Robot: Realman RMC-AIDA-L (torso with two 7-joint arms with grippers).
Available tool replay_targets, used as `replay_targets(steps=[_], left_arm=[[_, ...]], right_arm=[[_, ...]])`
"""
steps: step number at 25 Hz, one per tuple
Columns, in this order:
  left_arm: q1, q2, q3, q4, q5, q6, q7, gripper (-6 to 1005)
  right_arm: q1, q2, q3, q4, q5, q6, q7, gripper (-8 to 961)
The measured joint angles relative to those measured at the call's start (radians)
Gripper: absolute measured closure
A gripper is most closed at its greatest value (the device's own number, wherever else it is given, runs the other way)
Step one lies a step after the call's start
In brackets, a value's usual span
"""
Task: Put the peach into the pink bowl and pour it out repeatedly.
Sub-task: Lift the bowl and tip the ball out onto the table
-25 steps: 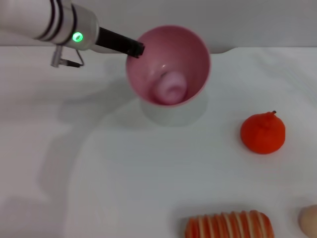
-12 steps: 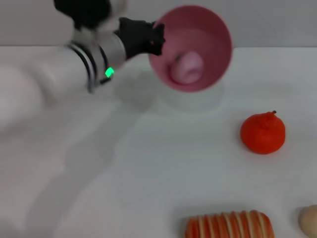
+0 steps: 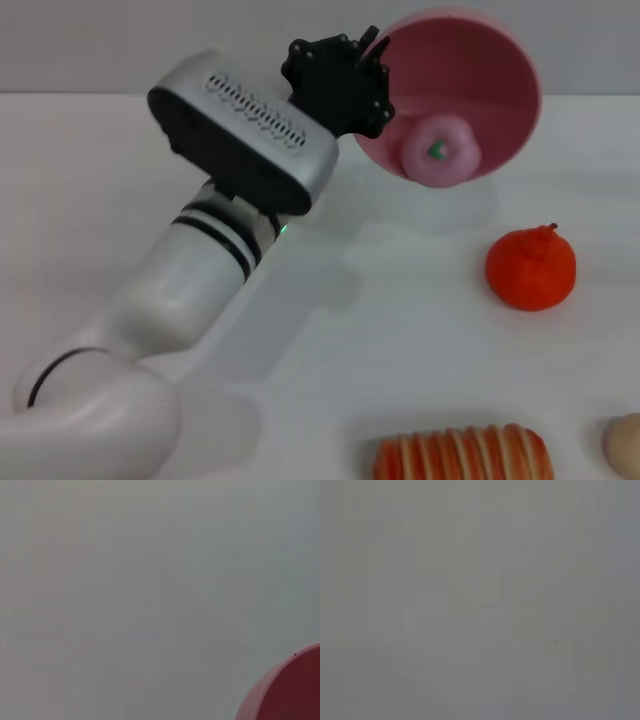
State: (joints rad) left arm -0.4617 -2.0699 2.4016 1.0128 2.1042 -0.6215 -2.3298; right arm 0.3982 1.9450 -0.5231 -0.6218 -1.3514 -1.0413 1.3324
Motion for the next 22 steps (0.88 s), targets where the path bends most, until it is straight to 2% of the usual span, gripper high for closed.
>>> replay_targets(steps=[6,9,22], left_arm=[[0.012,0.000,0.067,-0.029,0.010,-0.142,-0.001,954],[0.016,-0.001,0.114,-0.062,0.045,-0.241,-0.004,954],[0.018,-0.002,0.142,-0.102,0.122,-0.347,-0.008,954]], right_arm=[[0.019,-0.016,0.000,0.025,0.004,0.014,-0.011,508],[0.023,-0.017,0.001,0.029,0.005,0.024,-0.019,509],[0.024,-0.015,0.003,0.040,0.006,0.035,-0.024,508]])
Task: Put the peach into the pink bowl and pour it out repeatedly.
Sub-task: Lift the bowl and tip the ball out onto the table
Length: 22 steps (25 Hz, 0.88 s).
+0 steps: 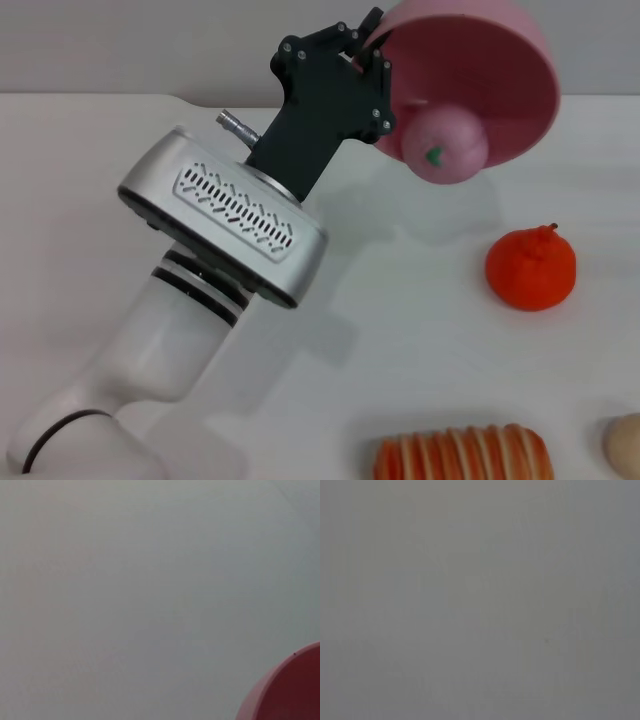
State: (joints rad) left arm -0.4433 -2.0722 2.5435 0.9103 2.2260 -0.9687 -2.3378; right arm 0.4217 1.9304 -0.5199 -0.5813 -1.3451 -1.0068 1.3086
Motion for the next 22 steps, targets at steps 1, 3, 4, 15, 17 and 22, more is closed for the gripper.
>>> replay_targets(steps=[1,3,4,15,17,22], left_arm=[[0.000,0.000,0.006,-0.003,0.003,-0.018,0.000,954],[-0.001,0.000,0.017,-0.016,0.012,-0.050,0.000,954],[-0.001,0.000,0.021,-0.021,0.017,-0.063,0.000,954],[-0.009,-0.001,0.009,-0.036,0.014,-0.047,-0.083,954],[-0.010,0.001,-0.026,-0.021,0.011,0.009,-0.135,954],[-0.029,0.006,-0.174,0.045,0.011,0.307,-0.232,954]], right_arm=[[0.000,0.000,0.000,0.000,0.000,0.003,0.000,508],[0.000,0.002,0.000,0.000,0.000,0.004,0.000,508],[0.000,0.002,0.000,0.000,0.000,0.004,0.000,508],[0.001,0.002,0.000,0.001,0.000,0.004,0.002,509],[0.003,0.003,0.000,0.004,0.000,0.004,0.002,509],[0.006,0.004,-0.004,0.014,-0.002,0.004,0.002,508]])
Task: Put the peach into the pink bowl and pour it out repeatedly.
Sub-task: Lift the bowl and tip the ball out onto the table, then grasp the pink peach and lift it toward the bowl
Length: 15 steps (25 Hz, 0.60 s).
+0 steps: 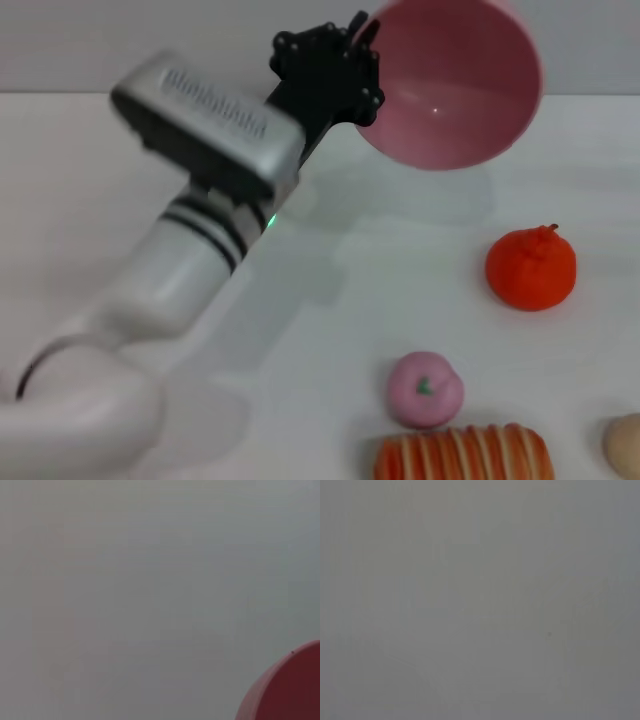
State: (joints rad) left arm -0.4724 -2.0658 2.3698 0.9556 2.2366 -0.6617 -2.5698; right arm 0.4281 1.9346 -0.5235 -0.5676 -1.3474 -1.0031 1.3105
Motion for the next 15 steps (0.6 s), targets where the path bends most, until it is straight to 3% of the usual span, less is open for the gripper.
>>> replay_targets(steps=[4,8,12,15], left_arm=[[-0.051,-0.001,-0.192,0.060,-0.002,0.356,-0.036,954],[-0.140,0.000,-0.439,0.078,-0.029,0.752,-0.072,954],[-0.249,0.006,-0.723,0.037,-0.029,1.124,-0.054,954],[-0.340,0.016,-0.952,-0.031,-0.022,1.358,0.014,954]], right_arm=[[0.002,0.001,-0.010,0.002,-0.004,-0.007,0.000,508],[0.000,0.003,-0.042,0.000,-0.007,-0.048,0.003,508],[-0.009,0.005,-0.091,-0.027,-0.027,-0.159,0.009,509],[-0.016,0.018,-0.102,-0.101,-0.075,-0.303,0.033,509]])
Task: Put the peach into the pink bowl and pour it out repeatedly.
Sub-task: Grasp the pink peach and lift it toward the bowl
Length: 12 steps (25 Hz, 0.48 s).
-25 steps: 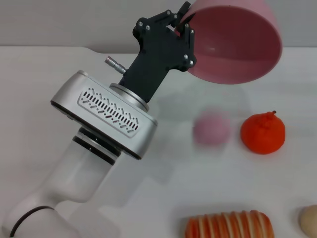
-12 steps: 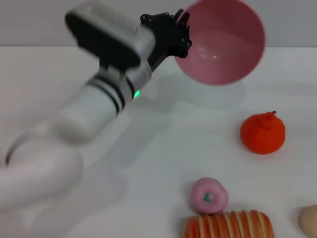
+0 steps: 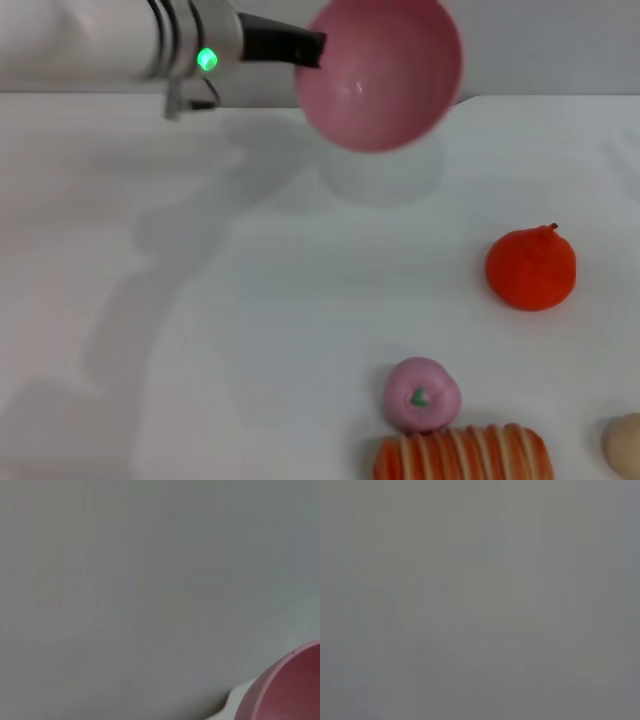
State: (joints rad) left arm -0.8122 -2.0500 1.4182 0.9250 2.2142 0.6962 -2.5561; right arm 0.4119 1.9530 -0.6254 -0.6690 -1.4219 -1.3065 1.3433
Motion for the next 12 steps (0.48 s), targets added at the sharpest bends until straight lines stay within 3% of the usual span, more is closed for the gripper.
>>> replay_targets(steps=[3,5,8,12], left_arm=[[-0.056,0.016,-0.185,-0.038,0.057,0.163,0.042,954],[-0.076,0.028,-0.251,-0.046,0.118,0.231,0.040,954],[-0.084,0.047,-0.305,-0.048,0.163,0.293,0.037,954],[-0.072,0.068,-0.316,-0.050,0.175,0.344,0.033,954]], right_arm=[[-0.012,0.032,-0.003,-0.151,-0.062,-0.209,0.041,509],[-0.007,0.043,-0.013,-0.256,-0.105,-0.347,0.095,509],[0.021,0.049,-0.070,-0.420,-0.199,-0.465,0.237,508],[0.069,0.067,-0.172,-0.576,-0.332,-0.505,0.381,508]])
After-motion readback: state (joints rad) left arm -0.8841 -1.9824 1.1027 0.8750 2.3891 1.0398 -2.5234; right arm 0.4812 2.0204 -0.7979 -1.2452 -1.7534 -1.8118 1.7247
